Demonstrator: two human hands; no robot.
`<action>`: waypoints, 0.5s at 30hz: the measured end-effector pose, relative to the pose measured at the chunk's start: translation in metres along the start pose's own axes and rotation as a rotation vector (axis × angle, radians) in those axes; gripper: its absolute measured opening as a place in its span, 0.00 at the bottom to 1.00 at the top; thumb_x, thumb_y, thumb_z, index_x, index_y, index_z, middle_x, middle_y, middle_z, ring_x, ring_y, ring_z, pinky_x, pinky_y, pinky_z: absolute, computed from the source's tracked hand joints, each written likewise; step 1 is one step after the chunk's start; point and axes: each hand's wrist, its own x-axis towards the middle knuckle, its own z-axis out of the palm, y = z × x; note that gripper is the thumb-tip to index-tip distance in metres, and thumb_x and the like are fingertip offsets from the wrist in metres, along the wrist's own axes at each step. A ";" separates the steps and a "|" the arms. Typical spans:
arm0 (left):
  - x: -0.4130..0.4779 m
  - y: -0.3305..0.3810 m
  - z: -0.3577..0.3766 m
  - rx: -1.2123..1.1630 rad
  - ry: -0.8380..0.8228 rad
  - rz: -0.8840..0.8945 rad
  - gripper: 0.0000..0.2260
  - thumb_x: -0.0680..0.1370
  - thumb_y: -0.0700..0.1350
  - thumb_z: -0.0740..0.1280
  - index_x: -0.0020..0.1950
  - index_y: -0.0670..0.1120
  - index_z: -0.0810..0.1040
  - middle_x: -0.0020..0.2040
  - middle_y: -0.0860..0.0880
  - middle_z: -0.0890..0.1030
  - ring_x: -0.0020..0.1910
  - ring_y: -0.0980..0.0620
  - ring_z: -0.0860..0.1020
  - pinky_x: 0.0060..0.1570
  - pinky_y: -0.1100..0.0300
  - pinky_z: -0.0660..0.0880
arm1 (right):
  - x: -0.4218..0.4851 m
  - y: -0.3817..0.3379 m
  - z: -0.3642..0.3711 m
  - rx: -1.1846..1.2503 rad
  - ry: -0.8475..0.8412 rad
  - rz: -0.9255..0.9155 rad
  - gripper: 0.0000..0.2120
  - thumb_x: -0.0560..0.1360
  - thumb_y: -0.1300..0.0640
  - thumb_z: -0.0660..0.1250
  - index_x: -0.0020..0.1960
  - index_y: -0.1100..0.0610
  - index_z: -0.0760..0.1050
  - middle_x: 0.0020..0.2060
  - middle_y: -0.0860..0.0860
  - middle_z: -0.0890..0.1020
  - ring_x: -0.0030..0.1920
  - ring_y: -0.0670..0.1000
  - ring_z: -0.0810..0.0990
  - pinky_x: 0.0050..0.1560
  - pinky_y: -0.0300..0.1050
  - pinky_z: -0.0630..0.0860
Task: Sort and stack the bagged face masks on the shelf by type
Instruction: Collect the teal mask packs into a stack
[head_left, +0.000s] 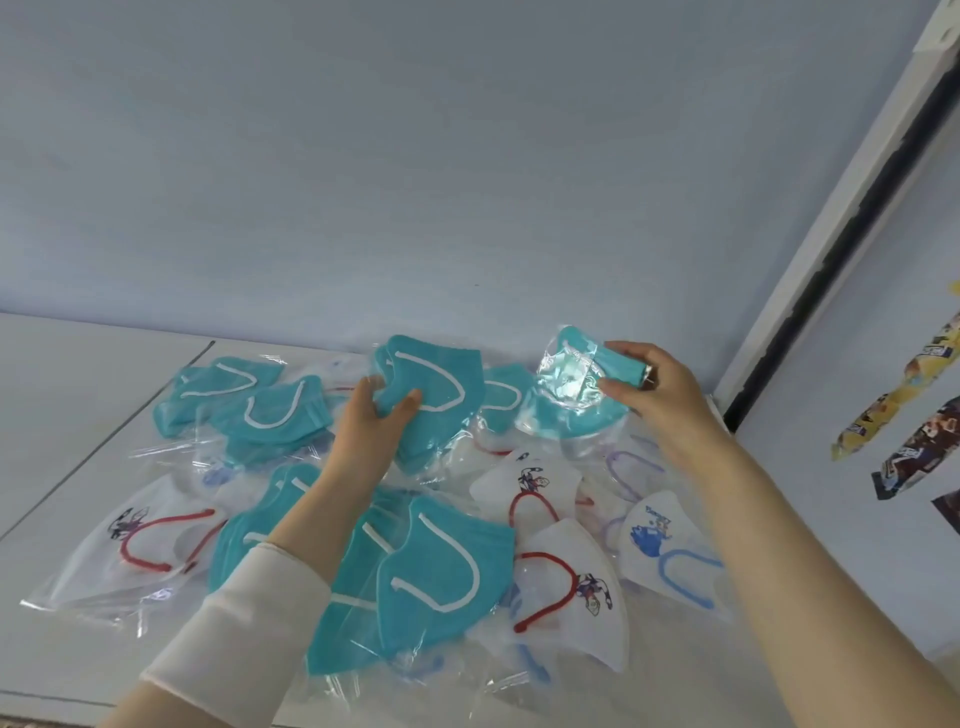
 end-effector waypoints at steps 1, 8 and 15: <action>-0.003 0.003 0.001 0.002 -0.011 0.004 0.18 0.79 0.46 0.65 0.67 0.44 0.66 0.56 0.45 0.77 0.46 0.49 0.79 0.49 0.57 0.77 | -0.003 -0.009 -0.004 0.133 -0.060 0.039 0.17 0.69 0.68 0.70 0.51 0.50 0.76 0.47 0.48 0.80 0.47 0.48 0.78 0.46 0.37 0.78; -0.035 0.006 0.015 -0.046 -0.115 0.067 0.19 0.78 0.50 0.65 0.65 0.44 0.68 0.61 0.48 0.76 0.53 0.52 0.78 0.61 0.54 0.74 | -0.035 -0.031 0.029 0.357 -0.119 0.010 0.22 0.58 0.64 0.75 0.49 0.52 0.76 0.42 0.49 0.82 0.40 0.44 0.80 0.38 0.31 0.76; -0.066 0.001 -0.005 -0.007 -0.097 0.151 0.12 0.76 0.44 0.69 0.58 0.47 0.72 0.51 0.51 0.81 0.49 0.54 0.80 0.52 0.62 0.77 | -0.077 -0.023 0.082 -0.005 0.098 -0.093 0.28 0.72 0.56 0.71 0.69 0.55 0.64 0.57 0.49 0.75 0.52 0.45 0.75 0.50 0.34 0.72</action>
